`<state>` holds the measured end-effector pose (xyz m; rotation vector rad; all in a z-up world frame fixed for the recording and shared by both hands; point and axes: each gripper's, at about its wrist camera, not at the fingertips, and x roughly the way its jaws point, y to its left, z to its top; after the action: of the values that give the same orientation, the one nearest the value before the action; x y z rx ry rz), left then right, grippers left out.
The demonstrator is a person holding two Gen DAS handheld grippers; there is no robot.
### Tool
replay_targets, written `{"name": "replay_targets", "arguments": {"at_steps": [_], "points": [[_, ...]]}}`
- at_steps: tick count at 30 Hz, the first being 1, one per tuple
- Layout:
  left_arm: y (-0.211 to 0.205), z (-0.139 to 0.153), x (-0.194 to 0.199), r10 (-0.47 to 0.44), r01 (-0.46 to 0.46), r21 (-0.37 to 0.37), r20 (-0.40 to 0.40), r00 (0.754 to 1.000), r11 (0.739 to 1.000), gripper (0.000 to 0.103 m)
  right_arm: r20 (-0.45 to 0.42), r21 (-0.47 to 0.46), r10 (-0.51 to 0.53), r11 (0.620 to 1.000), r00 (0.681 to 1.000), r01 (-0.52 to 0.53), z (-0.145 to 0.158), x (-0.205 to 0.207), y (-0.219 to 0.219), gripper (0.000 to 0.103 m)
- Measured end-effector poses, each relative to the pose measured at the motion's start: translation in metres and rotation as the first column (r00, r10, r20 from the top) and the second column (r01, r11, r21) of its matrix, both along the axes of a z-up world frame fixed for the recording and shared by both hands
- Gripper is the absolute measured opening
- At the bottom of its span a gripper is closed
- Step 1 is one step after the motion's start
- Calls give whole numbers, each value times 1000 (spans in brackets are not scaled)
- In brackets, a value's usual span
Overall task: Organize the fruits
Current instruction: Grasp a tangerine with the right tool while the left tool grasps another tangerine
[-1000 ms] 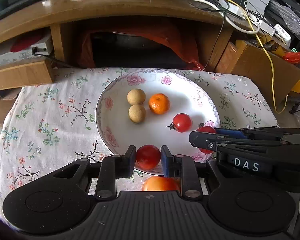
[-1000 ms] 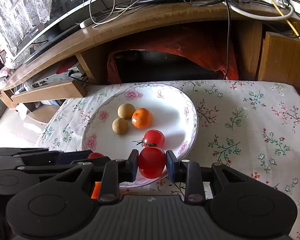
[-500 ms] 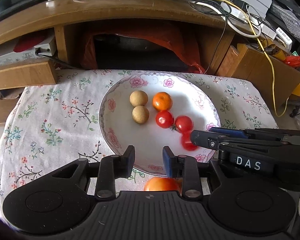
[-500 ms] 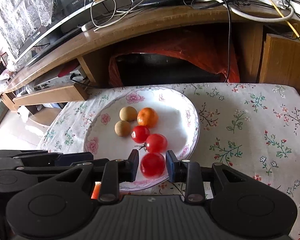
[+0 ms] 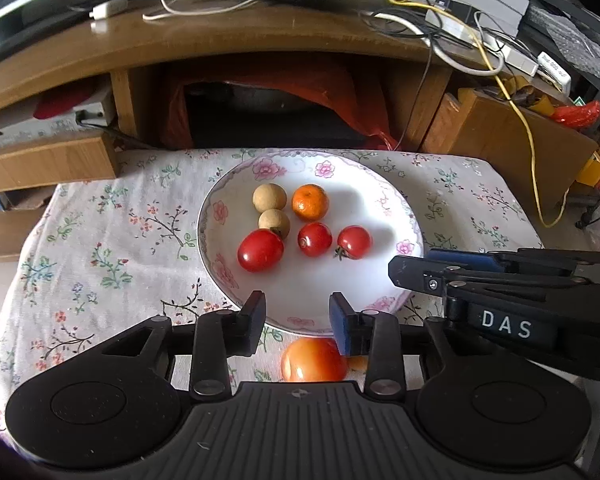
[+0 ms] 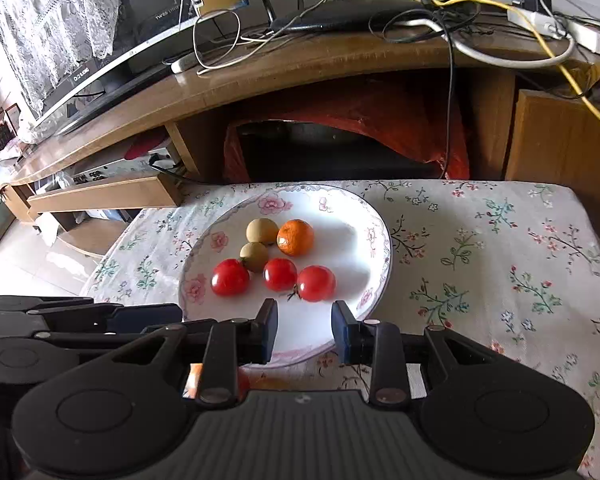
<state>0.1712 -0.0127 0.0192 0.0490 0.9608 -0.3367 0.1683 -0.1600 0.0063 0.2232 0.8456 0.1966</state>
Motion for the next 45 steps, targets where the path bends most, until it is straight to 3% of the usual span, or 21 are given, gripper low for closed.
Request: {"name": "replay_targets", "arguments": {"at_steps": [14, 24, 45], "points": [[0, 4, -37, -37, 37, -4, 1, 999, 999, 54, -13, -46, -10, 999, 1000, 10, 10, -49, -1, 23], [3, -2, -50, -46, 45, -11, -29, 999, 999, 58, -81, -76, 8, 997, 997, -14, -7, -81, 3, 23], [11, -8, -57, -50, 47, -47, -66, 997, 998, 62, -155, -109, 122, 984, 980, -140, -40, -75, 27, 26]]}}
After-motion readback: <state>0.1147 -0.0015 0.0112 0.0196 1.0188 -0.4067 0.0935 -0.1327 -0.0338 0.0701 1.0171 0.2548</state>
